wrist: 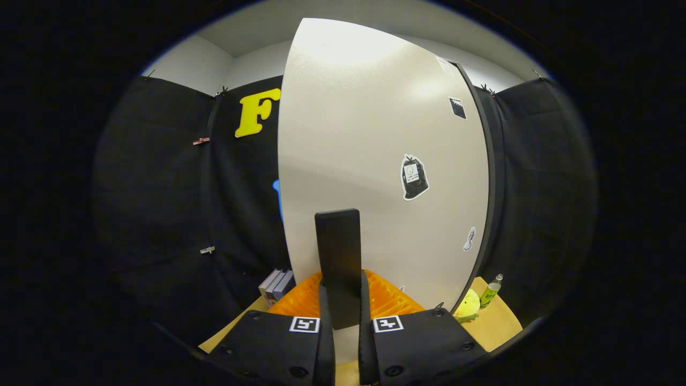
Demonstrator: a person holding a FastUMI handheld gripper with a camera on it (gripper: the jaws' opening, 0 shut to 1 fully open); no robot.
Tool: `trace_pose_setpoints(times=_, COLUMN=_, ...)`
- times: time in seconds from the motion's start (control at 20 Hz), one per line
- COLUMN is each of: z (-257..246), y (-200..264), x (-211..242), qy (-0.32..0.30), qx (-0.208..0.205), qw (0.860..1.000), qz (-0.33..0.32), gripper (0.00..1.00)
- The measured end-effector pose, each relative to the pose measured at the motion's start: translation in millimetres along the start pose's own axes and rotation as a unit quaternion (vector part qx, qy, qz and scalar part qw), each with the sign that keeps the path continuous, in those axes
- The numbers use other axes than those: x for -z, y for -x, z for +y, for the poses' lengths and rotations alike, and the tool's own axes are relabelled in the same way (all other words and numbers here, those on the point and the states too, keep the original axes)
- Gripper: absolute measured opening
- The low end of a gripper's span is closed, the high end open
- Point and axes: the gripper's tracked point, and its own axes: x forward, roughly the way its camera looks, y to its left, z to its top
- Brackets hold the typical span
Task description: Open the shoe cabinet door, grab the shoes and put them into the shoe cabinet, then close the shoe cabinet door.
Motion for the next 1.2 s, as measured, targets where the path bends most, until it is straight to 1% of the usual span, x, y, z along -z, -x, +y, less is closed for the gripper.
trace_pose_setpoints(times=0.25, z=-23.5, y=35.8, x=1.4, qy=-0.001, qx=-0.029, qw=1.0, qz=0.01, gripper=0.21)
trace_pose_setpoints(times=0.6, z=-66.0, y=80.9, x=-0.1, qy=0.007, qx=-0.043, qw=0.999, qz=0.002, gripper=0.21)
trace_pose_setpoints(times=0.9, z=-106.4, y=105.0, x=-3.1, qy=-0.003, qx=-0.045, qw=0.999, qz=-0.006, gripper=0.21)
trace_pose_setpoints(times=1.15, z=-134.8, y=115.5, x=-5.2, qy=-0.018, qx=-0.025, qw=0.999, qz=-0.012, gripper=0.2)
trace_pose_setpoints(times=1.2, z=-146.6, y=119.6, x=-5.2, qy=-0.02, qx=-0.02, qw=1.0, qz=-0.012, gripper=0.2)
